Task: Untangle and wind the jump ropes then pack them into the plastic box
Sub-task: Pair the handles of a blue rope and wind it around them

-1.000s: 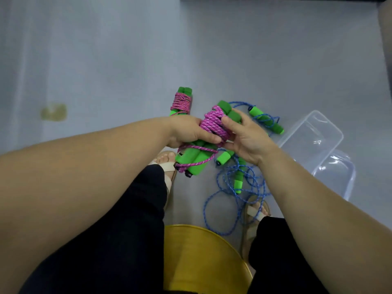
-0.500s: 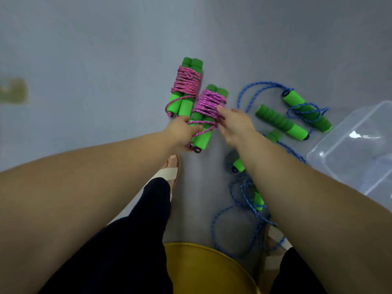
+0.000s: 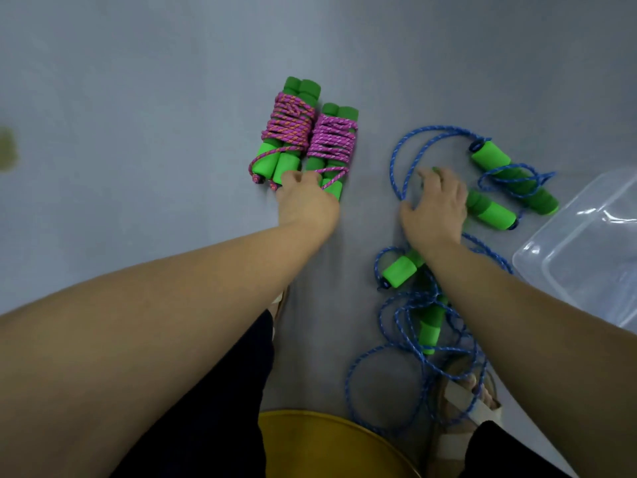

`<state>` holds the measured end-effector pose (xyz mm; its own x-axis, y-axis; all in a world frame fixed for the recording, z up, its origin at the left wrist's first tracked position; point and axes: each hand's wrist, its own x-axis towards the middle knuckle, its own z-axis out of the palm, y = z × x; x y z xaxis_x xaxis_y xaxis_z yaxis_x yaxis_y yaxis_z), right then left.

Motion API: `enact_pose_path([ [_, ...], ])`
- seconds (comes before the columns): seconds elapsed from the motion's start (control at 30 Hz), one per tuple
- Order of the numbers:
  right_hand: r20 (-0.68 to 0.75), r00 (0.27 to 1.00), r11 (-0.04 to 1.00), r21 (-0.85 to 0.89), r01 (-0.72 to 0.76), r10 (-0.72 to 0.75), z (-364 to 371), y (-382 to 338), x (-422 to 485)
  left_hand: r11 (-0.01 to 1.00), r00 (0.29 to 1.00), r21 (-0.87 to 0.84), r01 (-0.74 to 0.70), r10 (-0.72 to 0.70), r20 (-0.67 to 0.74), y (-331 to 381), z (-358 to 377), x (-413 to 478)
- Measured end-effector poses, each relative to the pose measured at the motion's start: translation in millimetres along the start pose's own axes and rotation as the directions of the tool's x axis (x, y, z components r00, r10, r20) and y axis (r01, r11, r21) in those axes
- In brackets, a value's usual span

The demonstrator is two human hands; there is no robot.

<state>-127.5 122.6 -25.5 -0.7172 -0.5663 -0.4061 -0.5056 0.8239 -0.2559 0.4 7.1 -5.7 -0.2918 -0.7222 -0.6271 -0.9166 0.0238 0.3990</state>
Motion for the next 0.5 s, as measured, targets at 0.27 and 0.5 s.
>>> enact_pose_path([
  [0.27,0.214,0.961,0.929,-0.359,-0.089,0.174,-15,57,19,0.937,0.939,0.178,-0.300,0.258,0.227,45,45,-23],
  [0.5,0.103,0.970,0.884,0.441,0.153,-0.220,-33,26,-9,0.738,0.880,-0.614,0.281,0.058,0.472,78,46,-32],
])
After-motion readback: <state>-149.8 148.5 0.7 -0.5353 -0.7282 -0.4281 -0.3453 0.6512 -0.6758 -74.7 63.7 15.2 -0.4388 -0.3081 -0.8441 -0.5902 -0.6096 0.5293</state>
